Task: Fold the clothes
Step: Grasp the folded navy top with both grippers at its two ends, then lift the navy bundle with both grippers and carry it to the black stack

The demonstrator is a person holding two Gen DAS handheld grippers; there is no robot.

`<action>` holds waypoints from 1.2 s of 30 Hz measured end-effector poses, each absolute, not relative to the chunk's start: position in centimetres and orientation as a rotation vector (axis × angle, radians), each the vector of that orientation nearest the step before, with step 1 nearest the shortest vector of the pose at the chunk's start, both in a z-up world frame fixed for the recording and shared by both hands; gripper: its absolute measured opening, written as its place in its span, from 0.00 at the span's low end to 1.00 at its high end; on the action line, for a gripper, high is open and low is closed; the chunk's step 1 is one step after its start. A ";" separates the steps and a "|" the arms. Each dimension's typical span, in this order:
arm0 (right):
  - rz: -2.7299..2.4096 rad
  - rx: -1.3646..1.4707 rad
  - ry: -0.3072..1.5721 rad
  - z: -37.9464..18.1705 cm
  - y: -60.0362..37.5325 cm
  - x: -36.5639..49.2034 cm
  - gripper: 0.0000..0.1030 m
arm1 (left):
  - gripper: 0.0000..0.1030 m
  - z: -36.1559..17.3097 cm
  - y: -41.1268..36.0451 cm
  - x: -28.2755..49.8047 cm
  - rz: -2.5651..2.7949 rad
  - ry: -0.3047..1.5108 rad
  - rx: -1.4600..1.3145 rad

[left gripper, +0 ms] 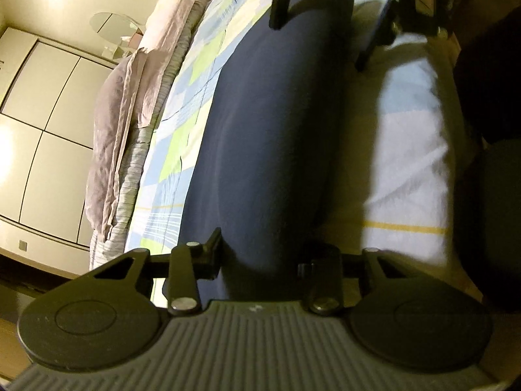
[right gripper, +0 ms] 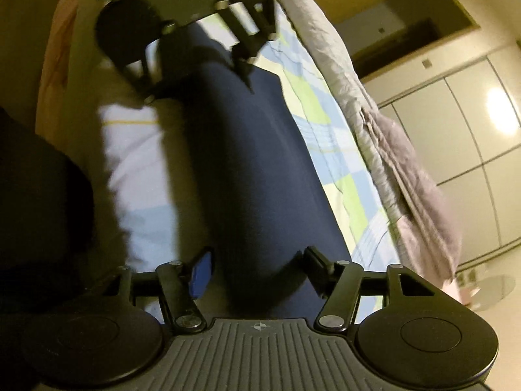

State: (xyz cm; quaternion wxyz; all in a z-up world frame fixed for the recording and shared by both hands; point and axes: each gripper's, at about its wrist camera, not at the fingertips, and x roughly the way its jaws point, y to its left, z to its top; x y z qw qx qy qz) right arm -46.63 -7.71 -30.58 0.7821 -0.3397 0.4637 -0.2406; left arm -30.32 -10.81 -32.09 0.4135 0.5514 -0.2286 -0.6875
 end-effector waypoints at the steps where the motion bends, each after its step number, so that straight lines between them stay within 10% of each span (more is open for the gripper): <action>1: -0.528 -0.744 1.001 -30.9 -7.9 -46.3 0.58 | 0.34 -32.1 -10.8 -30.3 -1.730 -0.572 1.384; 14: -0.612 -0.845 1.052 -33.2 -12.2 -46.1 0.57 | 0.34 -31.7 -10.8 -30.5 -1.753 -0.548 1.419; 21: -0.555 -0.795 1.021 -32.9 -12.8 -46.9 0.41 | 0.33 -31.8 -11.8 -29.9 -1.819 -0.509 1.455; 36: -0.437 -0.448 1.170 -18.3 -13.2 -46.4 0.32 | 0.24 -18.2 -14.0 -29.9 -1.994 -0.330 1.651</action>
